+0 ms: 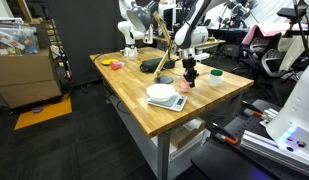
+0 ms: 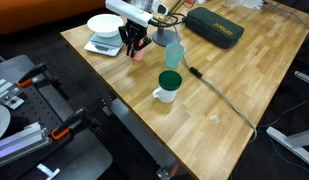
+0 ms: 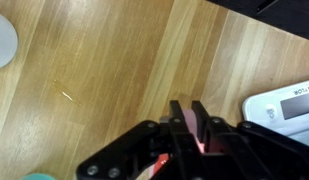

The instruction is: Pour the liquid in the pink cup into the white bowl

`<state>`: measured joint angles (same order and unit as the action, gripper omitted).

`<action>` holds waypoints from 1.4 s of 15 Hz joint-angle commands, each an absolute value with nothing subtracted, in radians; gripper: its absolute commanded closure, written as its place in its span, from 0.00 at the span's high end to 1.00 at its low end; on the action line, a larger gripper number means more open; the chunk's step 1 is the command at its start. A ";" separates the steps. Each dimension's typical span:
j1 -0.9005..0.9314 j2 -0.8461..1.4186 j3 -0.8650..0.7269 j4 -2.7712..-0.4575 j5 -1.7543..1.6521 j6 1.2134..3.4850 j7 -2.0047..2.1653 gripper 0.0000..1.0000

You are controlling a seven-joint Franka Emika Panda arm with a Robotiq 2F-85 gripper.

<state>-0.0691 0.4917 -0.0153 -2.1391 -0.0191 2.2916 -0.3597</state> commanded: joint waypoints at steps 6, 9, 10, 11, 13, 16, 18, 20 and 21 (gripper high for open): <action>-0.048 0.420 -0.036 -2.198 -0.176 2.286 -0.285 0.04; -0.015 0.365 -0.044 -2.220 -0.310 2.239 -0.264 0.04; -0.005 0.342 -0.040 -2.227 -0.350 2.218 -0.261 0.04; 0.004 0.320 -0.028 -2.233 -0.374 2.201 -0.266 0.04; 0.030 0.287 -0.006 -2.238 -0.411 2.173 -0.270 0.04; 0.077 0.270 0.032 -2.226 -0.448 2.129 -0.270 0.04; 0.103 0.265 0.057 -2.225 -0.453 2.111 -0.277 0.04; 0.126 0.271 0.074 -2.217 -0.461 2.085 -0.273 0.04; 0.135 0.272 0.079 -2.216 -0.469 2.071 -0.267 0.04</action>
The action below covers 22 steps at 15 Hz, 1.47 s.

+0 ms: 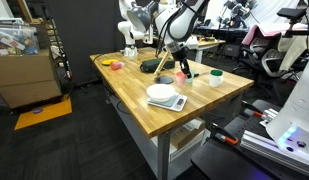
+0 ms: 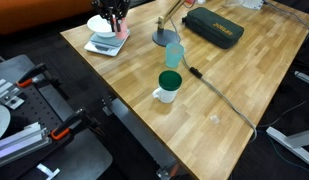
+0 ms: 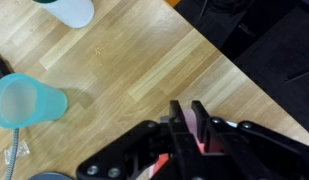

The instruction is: Pour the liquid in the pink cup into the white bowl

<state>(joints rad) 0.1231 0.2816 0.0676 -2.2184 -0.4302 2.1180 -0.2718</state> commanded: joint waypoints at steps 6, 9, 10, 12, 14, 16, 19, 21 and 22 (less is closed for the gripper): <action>0.139 0.260 0.096 -2.206 -0.435 2.071 -0.255 0.04; 0.139 0.272 0.096 -2.203 -0.445 2.082 -0.261 0.16; 0.139 0.272 0.096 -2.203 -0.445 2.082 -0.261 0.16; 0.139 0.272 0.096 -2.203 -0.445 2.082 -0.261 0.16; 0.139 0.272 0.096 -2.203 -0.445 2.082 -0.261 0.04; 0.151 0.269 0.095 -2.190 -0.480 2.042 -0.262 0.04; 0.186 0.294 0.113 -2.122 -0.535 1.918 -0.287 0.04; 0.212 0.317 0.139 -2.069 -0.560 1.813 -0.331 0.04; 0.226 0.331 0.152 -2.042 -0.569 1.767 -0.351 0.04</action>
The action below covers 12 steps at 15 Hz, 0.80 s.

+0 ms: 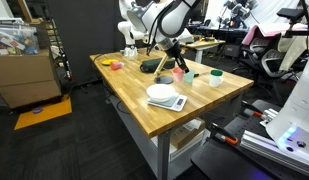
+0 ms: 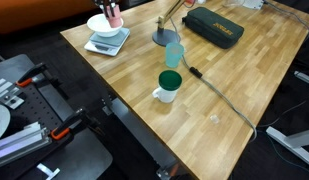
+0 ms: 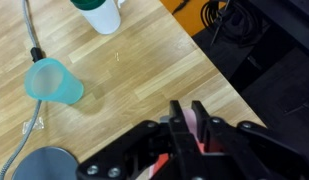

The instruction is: Pour the liquid in the pink cup into the white bowl

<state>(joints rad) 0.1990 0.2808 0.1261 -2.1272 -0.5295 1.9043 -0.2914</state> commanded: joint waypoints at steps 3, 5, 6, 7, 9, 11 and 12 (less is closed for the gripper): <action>0.268 0.406 0.186 -1.950 -0.606 1.638 -0.406 0.04; 0.290 0.472 0.191 -1.892 -0.659 1.565 -0.431 0.04; 0.300 0.513 0.189 -1.861 -0.692 1.529 -0.439 0.04; 0.309 0.549 0.188 -1.832 -0.722 1.492 -0.452 0.04; 0.322 0.615 0.186 -1.774 -0.788 1.422 -0.472 0.04; 0.291 0.601 0.209 -1.812 -0.785 1.475 -0.436 0.16; 0.295 0.625 0.210 -1.786 -0.803 1.453 -0.441 0.16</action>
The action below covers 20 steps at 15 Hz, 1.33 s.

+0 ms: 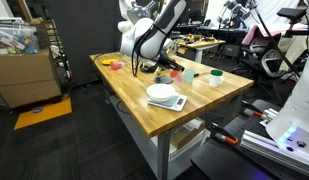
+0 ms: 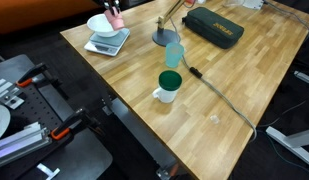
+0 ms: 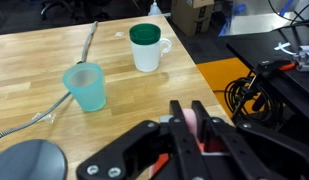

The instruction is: Pour the liquid in the pink cup into the white bowl

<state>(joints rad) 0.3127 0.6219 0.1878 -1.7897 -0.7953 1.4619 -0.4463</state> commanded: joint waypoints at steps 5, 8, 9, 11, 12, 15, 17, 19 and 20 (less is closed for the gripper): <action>0.302 0.644 0.211 -1.754 -0.809 1.423 -0.449 0.16; 0.302 0.644 0.211 -1.754 -0.809 1.422 -0.450 0.16; 0.302 0.644 0.211 -1.754 -0.809 1.421 -0.450 0.16; 0.302 0.644 0.211 -1.754 -0.809 1.421 -0.450 0.04; 0.304 0.646 0.215 -1.750 -0.809 1.418 -0.461 0.04; 0.334 0.675 0.228 -1.711 -0.835 1.383 -0.490 0.04; 0.354 0.703 0.241 -1.681 -0.862 1.353 -0.537 0.04; 0.376 0.738 0.246 -1.655 -0.898 1.304 -0.596 0.04; 0.386 0.757 0.247 -1.642 -0.921 1.276 -0.623 0.04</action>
